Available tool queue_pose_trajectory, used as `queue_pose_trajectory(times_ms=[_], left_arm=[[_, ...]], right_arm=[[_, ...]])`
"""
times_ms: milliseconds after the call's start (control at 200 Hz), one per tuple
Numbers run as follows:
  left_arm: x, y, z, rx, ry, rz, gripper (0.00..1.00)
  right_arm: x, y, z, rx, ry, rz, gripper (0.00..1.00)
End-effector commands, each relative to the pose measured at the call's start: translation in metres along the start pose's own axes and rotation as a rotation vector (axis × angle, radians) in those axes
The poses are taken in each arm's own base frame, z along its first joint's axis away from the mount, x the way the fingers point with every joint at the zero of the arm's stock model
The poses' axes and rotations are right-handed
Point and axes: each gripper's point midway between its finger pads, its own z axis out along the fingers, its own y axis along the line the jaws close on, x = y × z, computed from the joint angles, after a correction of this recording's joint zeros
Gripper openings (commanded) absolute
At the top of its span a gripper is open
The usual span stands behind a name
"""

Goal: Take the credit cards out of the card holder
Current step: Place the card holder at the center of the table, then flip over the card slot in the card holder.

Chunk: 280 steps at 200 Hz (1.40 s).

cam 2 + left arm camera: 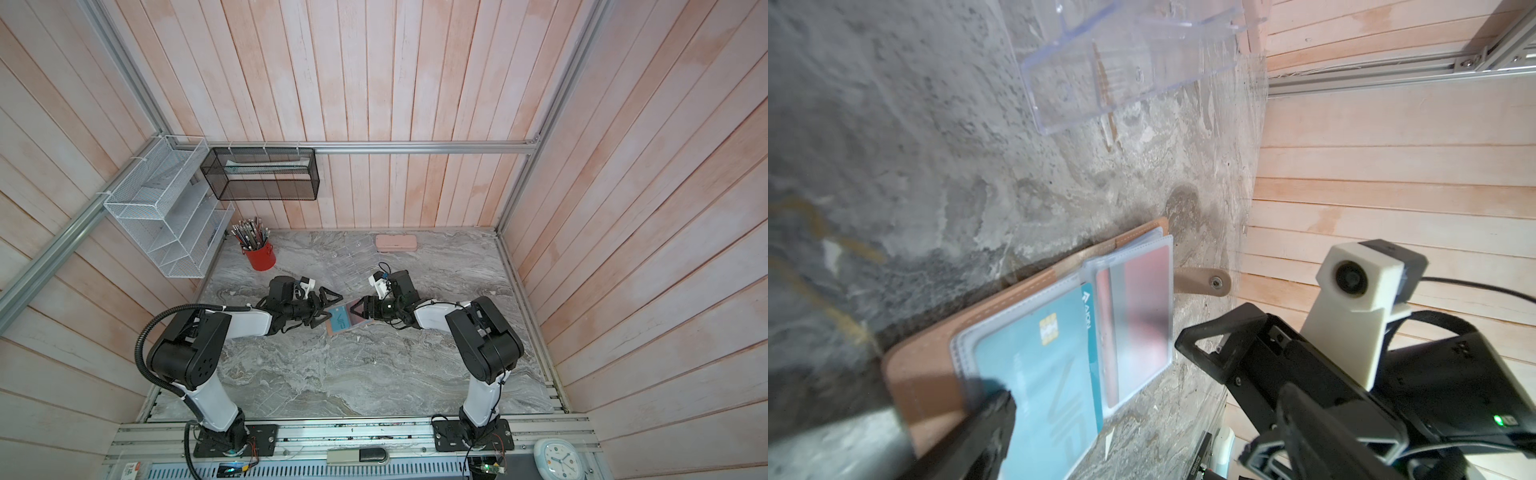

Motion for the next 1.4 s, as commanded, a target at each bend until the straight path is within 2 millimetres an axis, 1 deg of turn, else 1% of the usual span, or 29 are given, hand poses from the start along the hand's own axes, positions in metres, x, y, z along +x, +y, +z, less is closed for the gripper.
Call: queue_pose_trajectory(times_ms=[0,350,470,765,905,1175,1395], left_arm=[[0.002,0.012,-0.001,-0.031,-0.004,-0.001,1.0],[0.003,0.015,0.0,-0.038,-0.001,-0.006,1.0],[0.002,0.014,0.0,-0.037,-0.004,-0.003,1.0],[0.003,0.015,-0.001,-0.041,-0.003,-0.001,1.0],[0.003,0.014,-0.001,-0.04,-0.002,-0.001,1.0],[0.003,0.014,0.0,-0.039,0.002,0.001,1.0],[0.003,0.013,-0.001,-0.038,0.0,0.002,1.0]], right_arm=[[0.006,-0.011,-0.001,0.022,0.014,0.004,0.72],[0.015,-0.022,-0.006,0.033,0.017,0.026,0.74],[0.016,-0.022,-0.006,0.029,0.021,0.025,0.74],[0.007,-0.008,-0.01,0.002,0.007,-0.002,0.74],[0.006,-0.001,-0.007,-0.002,0.013,-0.019,0.74],[0.002,0.002,-0.008,0.011,0.007,-0.03,0.74],[0.004,0.008,0.0,-0.008,0.022,-0.036,0.74]])
